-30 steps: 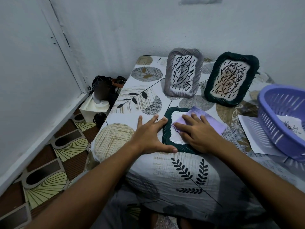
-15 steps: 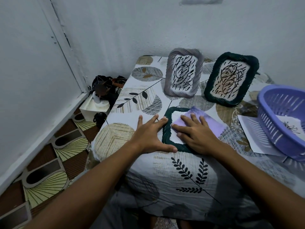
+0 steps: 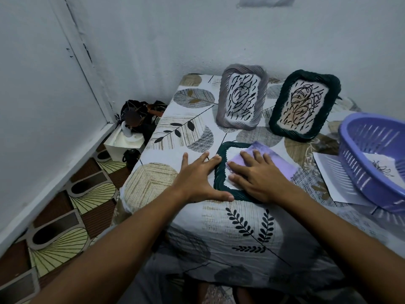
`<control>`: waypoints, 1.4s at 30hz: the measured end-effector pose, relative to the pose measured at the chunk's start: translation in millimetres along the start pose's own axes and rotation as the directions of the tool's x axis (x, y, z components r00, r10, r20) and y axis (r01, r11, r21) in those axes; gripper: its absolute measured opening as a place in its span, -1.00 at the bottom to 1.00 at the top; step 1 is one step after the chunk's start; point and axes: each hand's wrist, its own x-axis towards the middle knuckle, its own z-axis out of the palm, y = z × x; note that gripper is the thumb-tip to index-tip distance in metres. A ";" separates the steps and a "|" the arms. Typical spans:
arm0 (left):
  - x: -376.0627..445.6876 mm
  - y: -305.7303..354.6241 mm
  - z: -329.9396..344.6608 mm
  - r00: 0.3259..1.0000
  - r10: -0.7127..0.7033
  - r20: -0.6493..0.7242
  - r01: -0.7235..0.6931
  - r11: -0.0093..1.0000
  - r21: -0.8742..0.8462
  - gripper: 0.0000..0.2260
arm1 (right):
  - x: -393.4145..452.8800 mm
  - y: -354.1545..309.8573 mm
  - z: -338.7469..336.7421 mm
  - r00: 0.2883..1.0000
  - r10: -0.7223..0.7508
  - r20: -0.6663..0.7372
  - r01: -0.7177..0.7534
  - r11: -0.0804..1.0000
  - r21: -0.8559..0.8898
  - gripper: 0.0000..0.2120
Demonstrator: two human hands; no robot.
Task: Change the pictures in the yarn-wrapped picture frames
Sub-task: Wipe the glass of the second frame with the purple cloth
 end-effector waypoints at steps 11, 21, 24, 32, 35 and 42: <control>1.0 0.0 0.7 1.000 0.007 -0.010 -0.007 1.000 0.007 0.04 | -5.5 -6.7 2.1 0.998 -0.055 0.009 0.055 0.998 0.006 -0.04; 2.3 -1.3 2.1 0.999 0.021 -0.024 -0.021 1.000 0.006 0.07 | -22.9 -10.6 0.1 0.991 -0.124 0.043 0.124 0.992 0.016 -0.03; 2.6 -1.8 2.7 0.999 0.023 -0.031 -0.023 1.000 0.004 0.07 | -26.8 -9.9 -4.5 0.989 -0.142 0.049 0.141 0.990 0.023 -0.11; 1.8 -0.3 1.5 1.000 0.012 -0.027 -0.012 1.000 -0.003 0.11 | -33.9 -9.4 -1.9 0.982 -0.182 0.044 0.176 0.977 0.120 -0.07; 2.3 -0.8 1.6 1.000 0.008 -0.022 -0.008 1.000 0.009 0.10 | -35.6 -7.1 -1.9 0.980 -0.196 0.044 0.188 0.971 0.146 -0.12; 2.5 -1.3 1.0 1.000 0.012 -0.002 -0.012 1.000 0.010 0.14 | -30.5 23.7 -9.1 0.993 -0.122 -0.004 0.121 0.987 0.102 -0.08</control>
